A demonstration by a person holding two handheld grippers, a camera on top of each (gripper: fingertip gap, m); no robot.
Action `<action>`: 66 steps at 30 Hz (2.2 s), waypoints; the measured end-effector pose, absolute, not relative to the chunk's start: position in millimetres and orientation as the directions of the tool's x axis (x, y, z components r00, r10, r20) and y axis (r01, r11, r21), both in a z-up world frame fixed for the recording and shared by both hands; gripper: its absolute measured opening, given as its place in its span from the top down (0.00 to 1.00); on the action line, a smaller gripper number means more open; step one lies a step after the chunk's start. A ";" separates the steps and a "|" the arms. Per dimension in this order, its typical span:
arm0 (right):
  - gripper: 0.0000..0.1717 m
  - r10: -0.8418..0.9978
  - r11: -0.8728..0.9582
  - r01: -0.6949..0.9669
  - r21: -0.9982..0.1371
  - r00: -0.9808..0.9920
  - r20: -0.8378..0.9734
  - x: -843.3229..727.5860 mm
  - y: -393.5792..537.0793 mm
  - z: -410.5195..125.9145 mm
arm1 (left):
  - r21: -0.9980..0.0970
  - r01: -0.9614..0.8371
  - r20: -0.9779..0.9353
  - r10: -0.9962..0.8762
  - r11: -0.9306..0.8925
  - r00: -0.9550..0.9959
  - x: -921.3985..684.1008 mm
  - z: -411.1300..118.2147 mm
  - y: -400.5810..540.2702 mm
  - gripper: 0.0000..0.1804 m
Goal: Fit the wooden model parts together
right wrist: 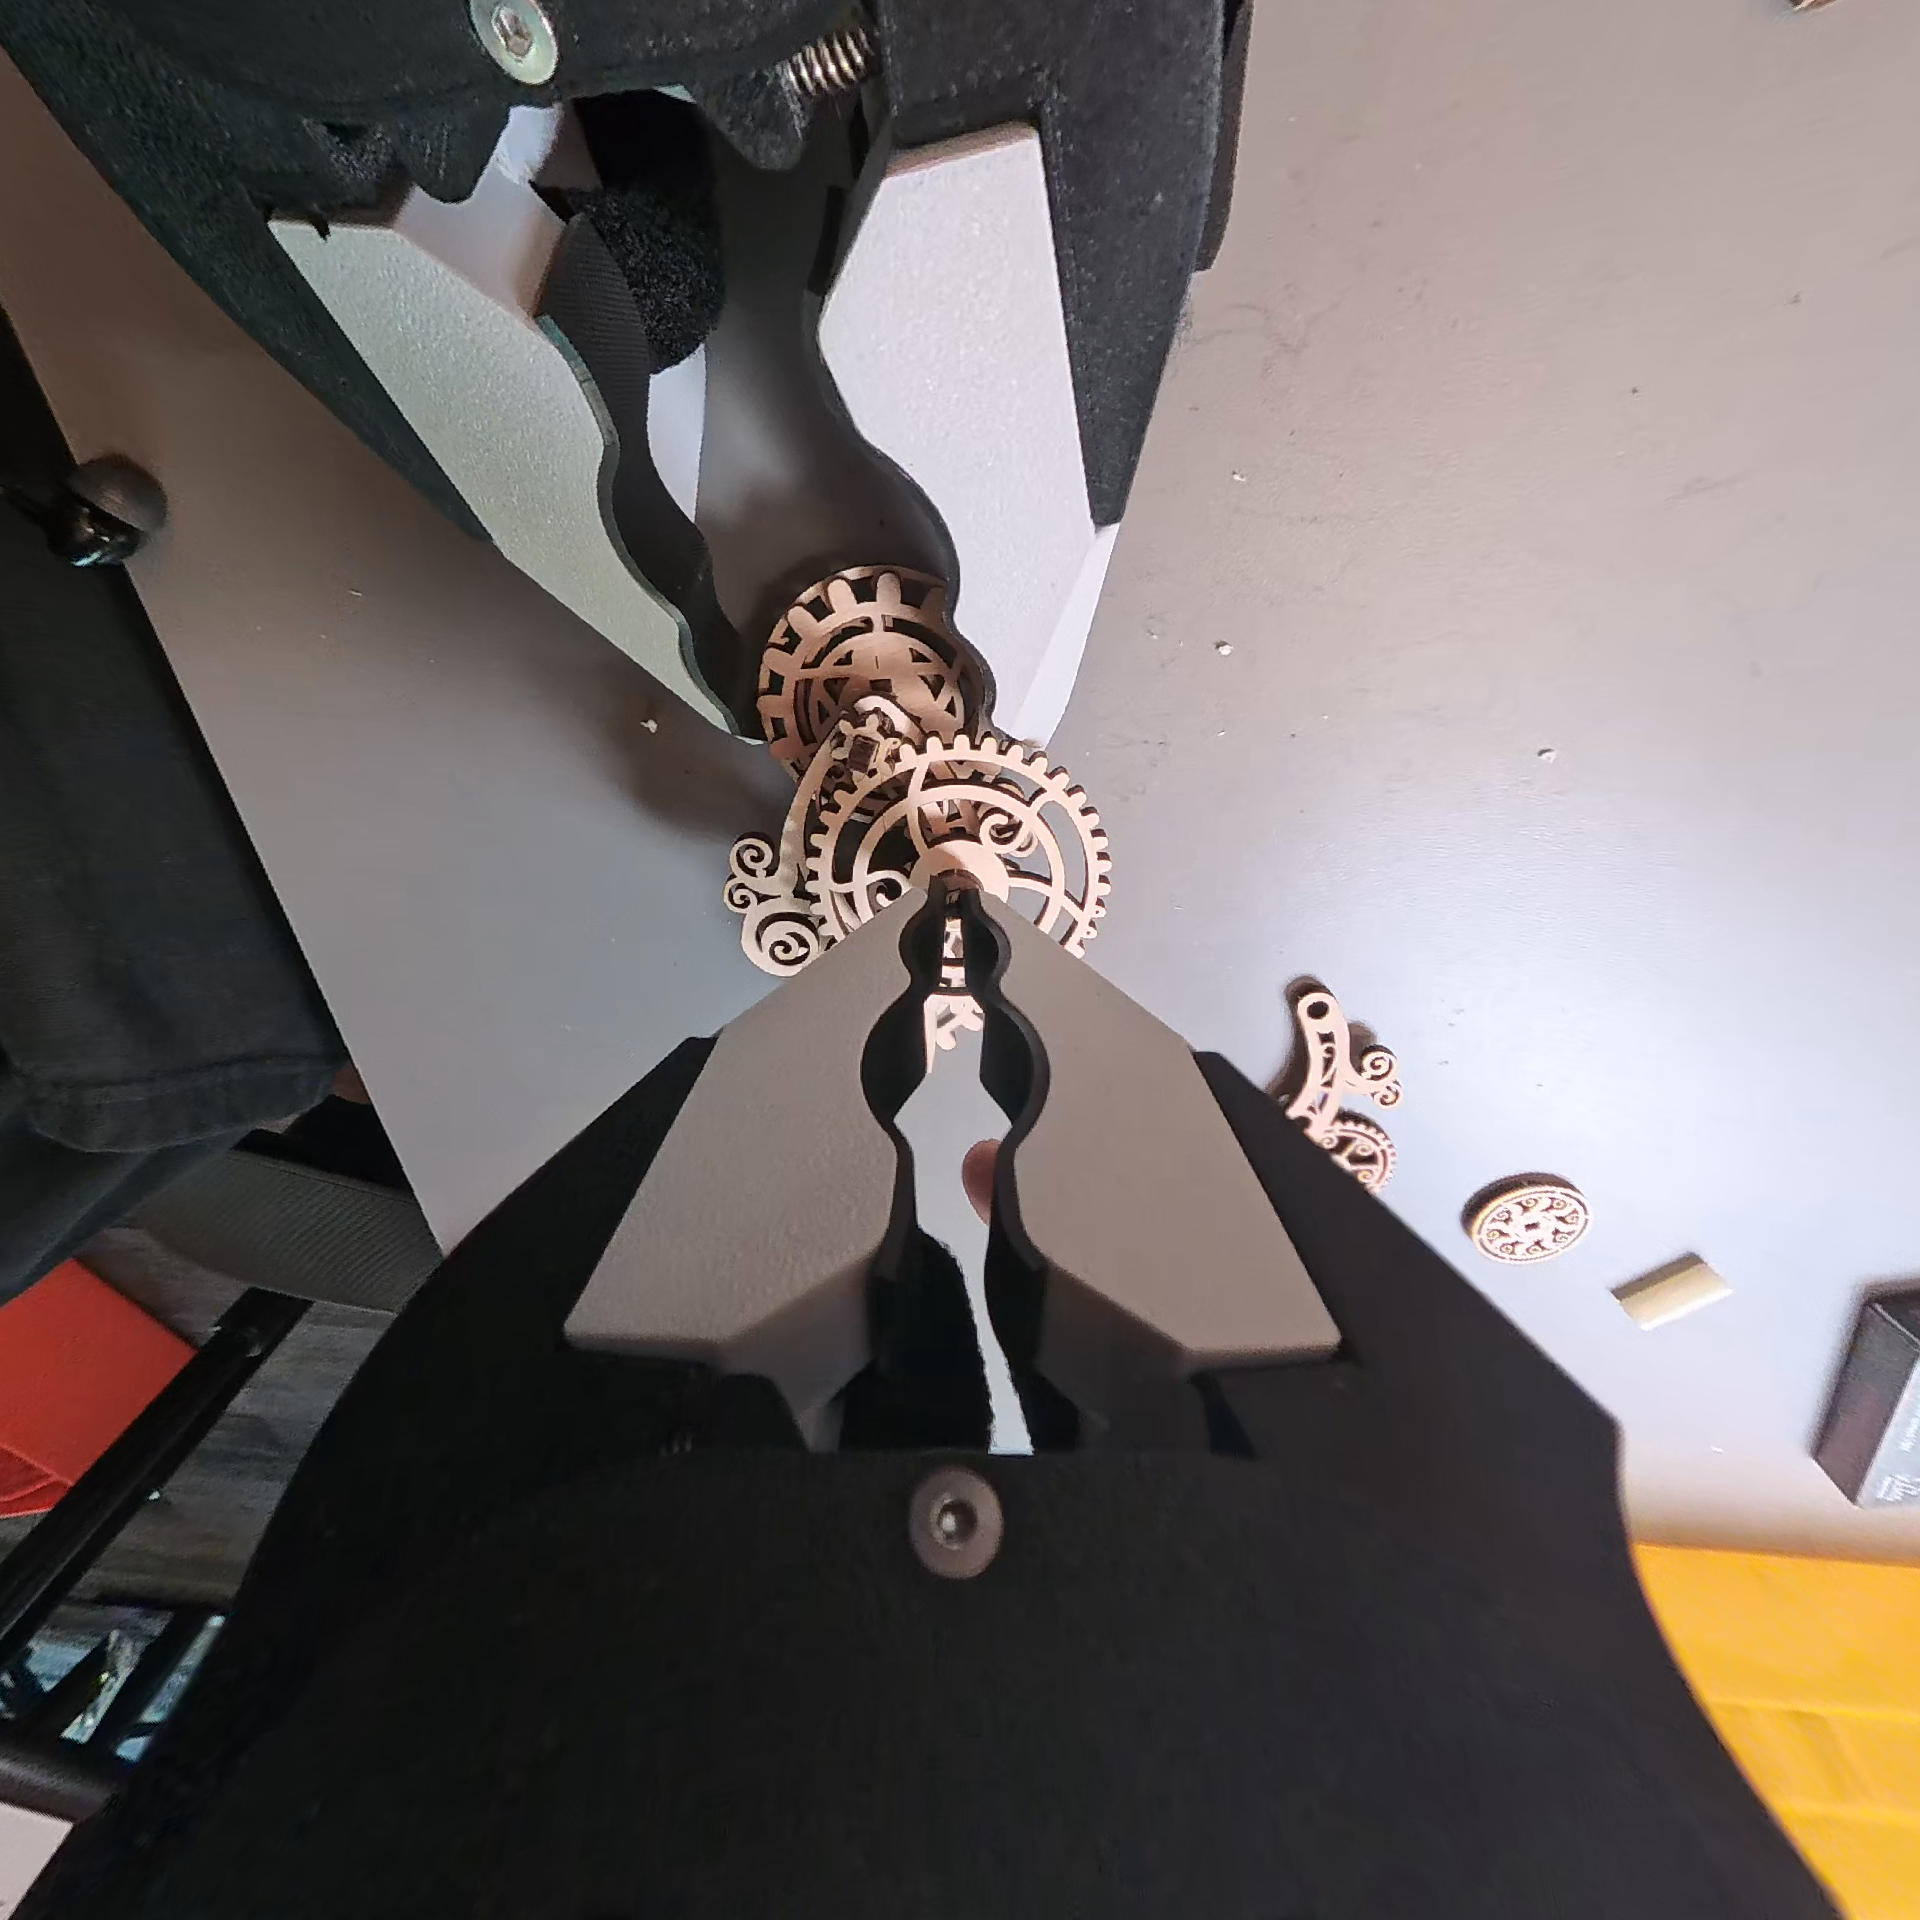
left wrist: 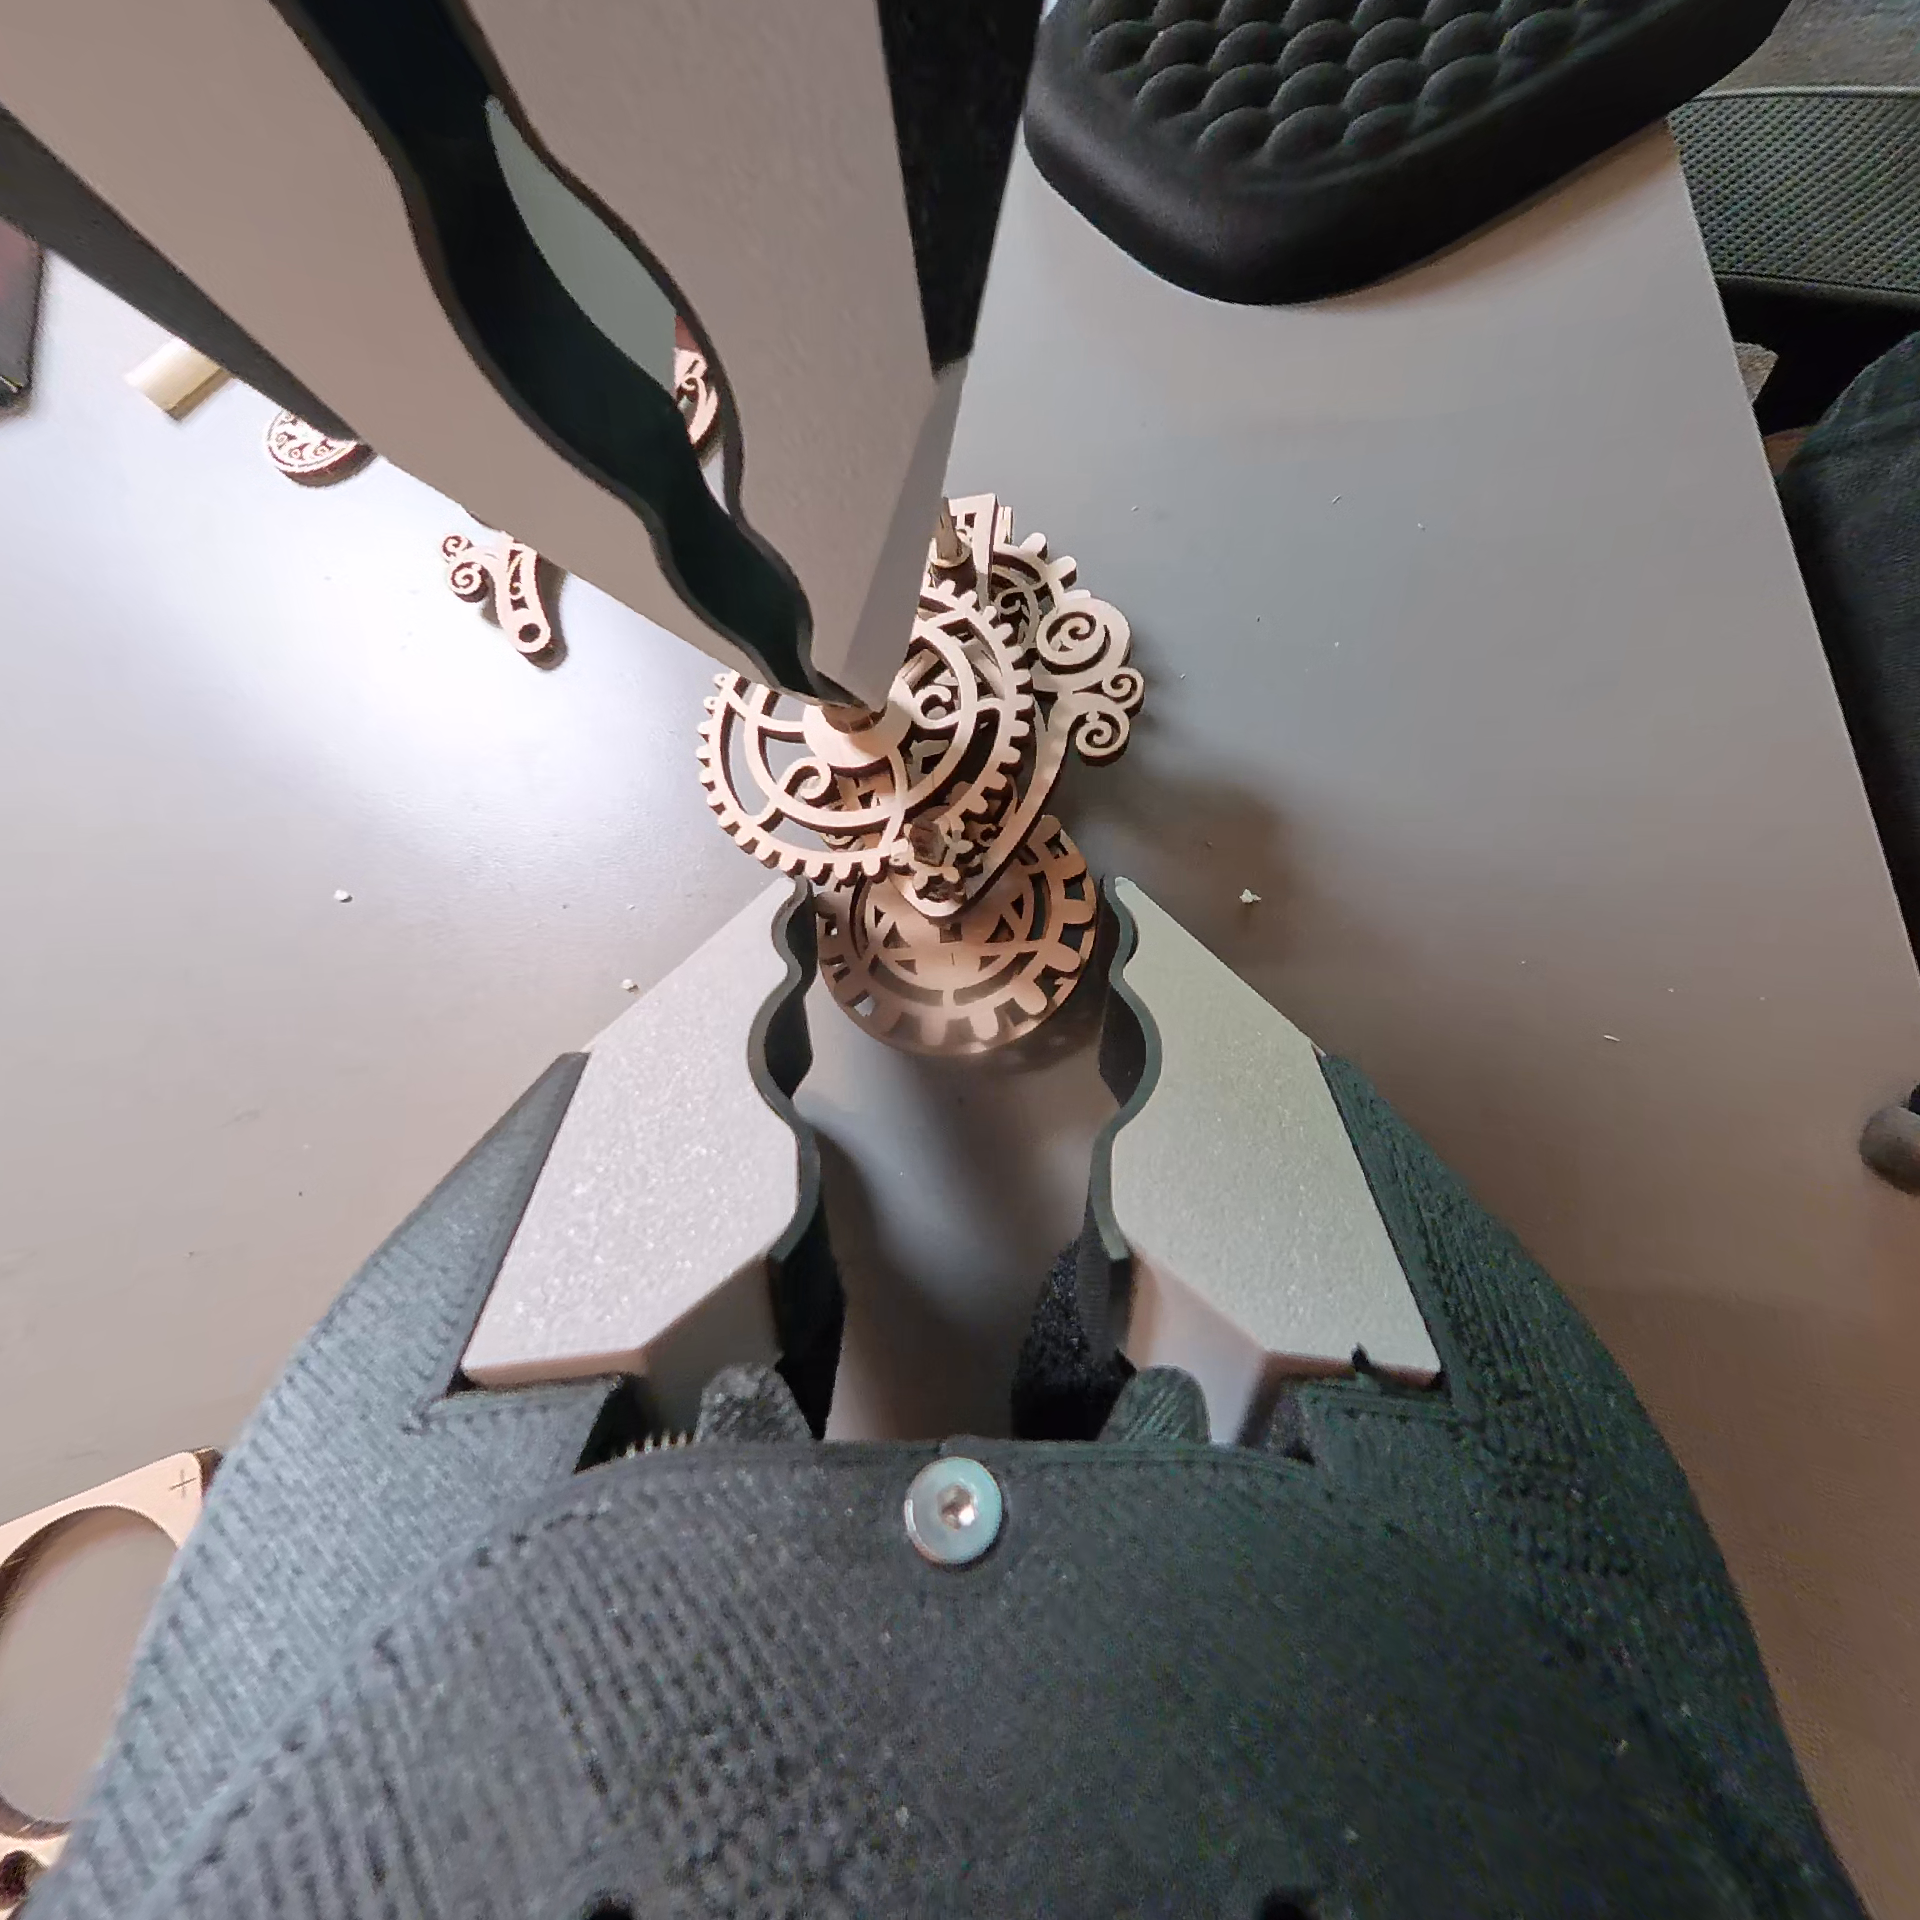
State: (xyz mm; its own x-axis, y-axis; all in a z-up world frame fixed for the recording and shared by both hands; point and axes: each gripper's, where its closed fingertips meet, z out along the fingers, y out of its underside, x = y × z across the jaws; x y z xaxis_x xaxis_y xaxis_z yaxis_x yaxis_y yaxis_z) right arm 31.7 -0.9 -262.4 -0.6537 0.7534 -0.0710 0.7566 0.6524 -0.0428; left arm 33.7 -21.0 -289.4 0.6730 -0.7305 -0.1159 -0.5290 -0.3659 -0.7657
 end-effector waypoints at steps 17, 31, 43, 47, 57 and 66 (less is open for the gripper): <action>1.00 0.777 0.625 0.779 -0.055 -0.627 -0.059 30.8 -1.4 -262.5 | -0.765 -0.528 -0.117 -0.727 -0.369 0.677 33.4 -289.5 -21.1 0.71; 0.85 0.841 0.516 0.783 -0.348 -0.541 0.029 36.4 10.4 -222.5 | -0.782 -0.495 -0.073 -0.732 -0.380 0.678 36.5 -287.3 -24.7 0.70; 0.92 0.822 0.525 0.678 -0.515 -0.560 0.101 40.3 1.8 -251.2 | -0.789 -0.487 -0.063 -0.739 -0.374 0.671 38.3 -285.4 -26.7 0.69; 0.91 0.803 0.545 0.671 -0.504 -0.590 0.084 37.6 -1.5 -255.4 | -0.787 -0.492 -0.063 -0.746 -0.371 0.663 38.7 -285.7 -28.1 0.68; 0.94 0.784 0.573 0.663 -0.482 -0.615 0.086 37.2 -2.7 -263.8 | -0.788 -0.486 -0.059 -0.740 -0.378 0.670 33.9 -285.5 -27.0 0.69; 0.95 0.779 0.586 0.574 -0.572 -0.593 0.204 36.2 -0.8 -259.5 | -0.797 -0.471 -0.052 -0.734 -0.378 0.677 30.6 -283.6 -25.2 0.71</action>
